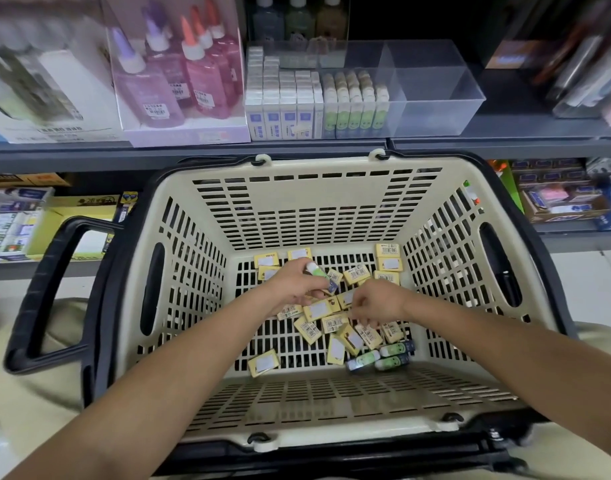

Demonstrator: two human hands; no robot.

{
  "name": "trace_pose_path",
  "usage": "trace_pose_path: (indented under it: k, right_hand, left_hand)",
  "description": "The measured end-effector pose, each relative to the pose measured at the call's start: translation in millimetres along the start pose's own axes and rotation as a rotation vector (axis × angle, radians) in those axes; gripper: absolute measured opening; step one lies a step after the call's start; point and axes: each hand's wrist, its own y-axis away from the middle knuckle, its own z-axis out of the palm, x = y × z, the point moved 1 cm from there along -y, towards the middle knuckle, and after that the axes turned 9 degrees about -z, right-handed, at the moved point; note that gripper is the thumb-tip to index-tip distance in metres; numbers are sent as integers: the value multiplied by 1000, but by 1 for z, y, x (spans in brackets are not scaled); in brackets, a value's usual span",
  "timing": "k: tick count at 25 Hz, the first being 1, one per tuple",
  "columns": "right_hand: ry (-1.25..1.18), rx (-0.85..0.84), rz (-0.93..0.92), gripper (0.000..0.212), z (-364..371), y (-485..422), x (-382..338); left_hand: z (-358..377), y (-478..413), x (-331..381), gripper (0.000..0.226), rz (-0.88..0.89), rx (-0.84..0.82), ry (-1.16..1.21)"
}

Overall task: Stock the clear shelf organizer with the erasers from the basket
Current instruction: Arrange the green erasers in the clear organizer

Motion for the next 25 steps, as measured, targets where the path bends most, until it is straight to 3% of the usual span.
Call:
trace_pose_path:
  k: [5,8,11,15,17,21,25]
  right_hand:
    - [412,-377,-84,24,22,7,1]
    - [572,-368,-88,28,28,5,0]
    - [522,-389,-37,38,26,6,-1]
    - [477,-437,-13,33,29,10,-7]
    - [347,-433,-4,27,21,9,-14]
    - [-107,-236,8,4,-15,8,-21]
    - [-470,-13,19,10,-17,7,-20]
  left_hand:
    - [-5,4,0,17,-19,-45,39]
    - [6,7,-4,12,-75,-115,-35]
    - [16,9,-11,26,-141,-164,-34]
    - [21,10,-17,33,-175,-277,-19]
    - [20,10,-18,36,-171,-296,0]
    - [22,12,-17,16,-166,-265,-18]
    - [29,15,-16,36,-193,-336,-18]
